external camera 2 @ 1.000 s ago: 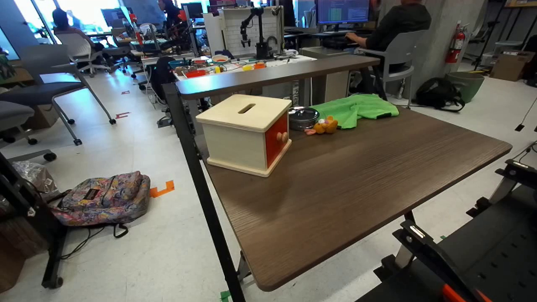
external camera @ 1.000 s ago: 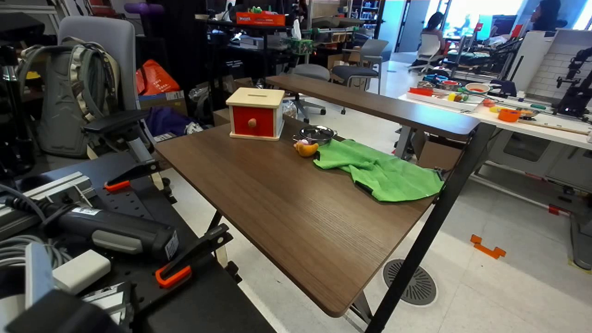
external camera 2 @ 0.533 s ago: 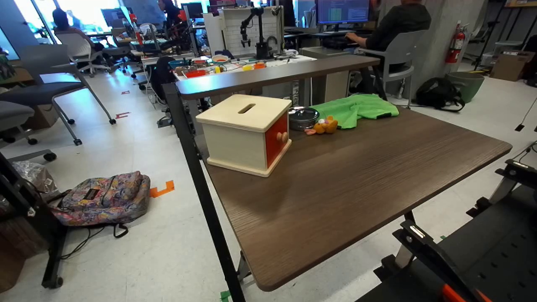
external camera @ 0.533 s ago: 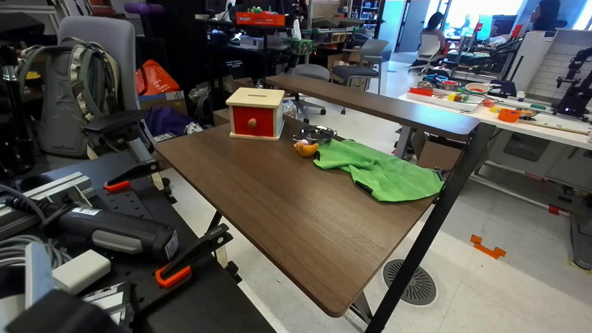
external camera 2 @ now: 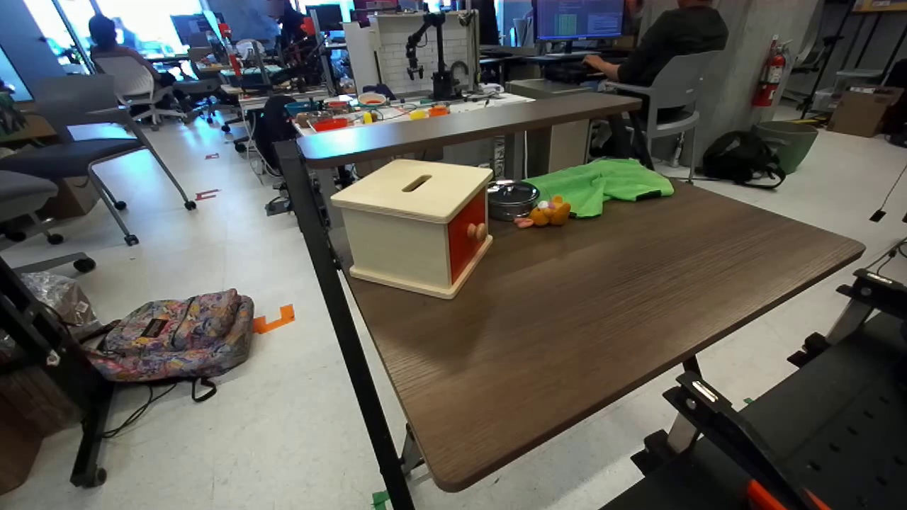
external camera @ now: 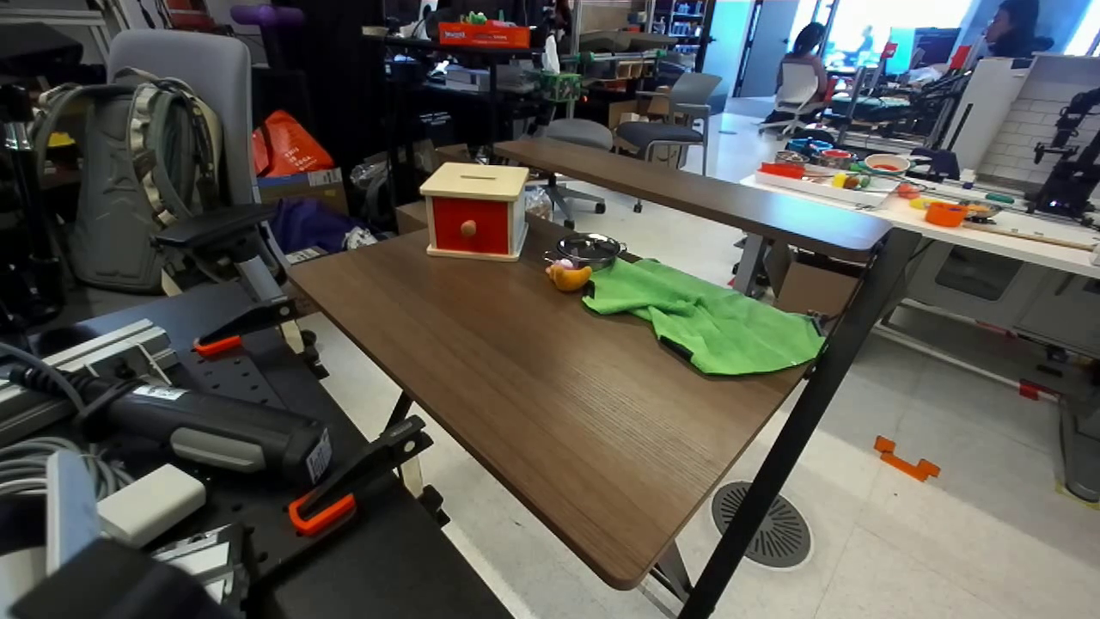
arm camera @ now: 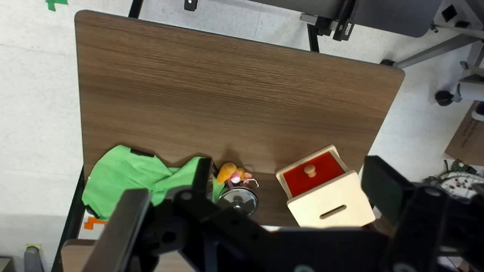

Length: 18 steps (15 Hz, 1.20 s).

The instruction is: Open the orange drawer

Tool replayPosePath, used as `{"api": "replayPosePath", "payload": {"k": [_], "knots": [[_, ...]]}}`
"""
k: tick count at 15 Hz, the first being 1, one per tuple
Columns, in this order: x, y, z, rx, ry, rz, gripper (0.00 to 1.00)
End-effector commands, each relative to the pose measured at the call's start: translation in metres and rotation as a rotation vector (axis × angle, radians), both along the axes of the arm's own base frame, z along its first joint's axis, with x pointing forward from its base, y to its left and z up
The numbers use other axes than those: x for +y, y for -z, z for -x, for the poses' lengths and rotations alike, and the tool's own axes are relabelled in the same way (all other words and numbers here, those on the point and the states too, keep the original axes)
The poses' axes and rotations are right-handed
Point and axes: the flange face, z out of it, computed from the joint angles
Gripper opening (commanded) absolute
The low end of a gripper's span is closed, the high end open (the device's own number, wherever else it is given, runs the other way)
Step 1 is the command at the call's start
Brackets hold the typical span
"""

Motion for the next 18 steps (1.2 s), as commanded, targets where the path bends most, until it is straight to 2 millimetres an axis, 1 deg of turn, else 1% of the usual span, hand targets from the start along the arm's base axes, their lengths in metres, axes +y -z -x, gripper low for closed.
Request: {"api": "replayPosePath", "payload": {"k": [1,4,8,10,12,13,14,16,18], "knots": [[-0.016,0.037,-0.043,0.077,-0.029,0.014,1.0],[-0.018,0.078,-0.07,0.171,-0.09,0.021,1.0],[-0.008,0.125,-0.106,0.272,-0.172,0.035,1.0],[0.002,0.146,-0.125,0.315,-0.196,0.042,1.0],[0.011,0.16,-0.139,0.329,-0.22,0.057,1.0],[0.011,0.165,-0.145,0.299,-0.203,0.068,1.0],[0.013,0.161,-0.128,0.314,-0.201,0.068,1.0],[0.015,0.17,-0.139,0.317,-0.207,0.072,1.0],[0.013,0.171,-0.141,0.316,-0.203,0.072,1.0]]}}
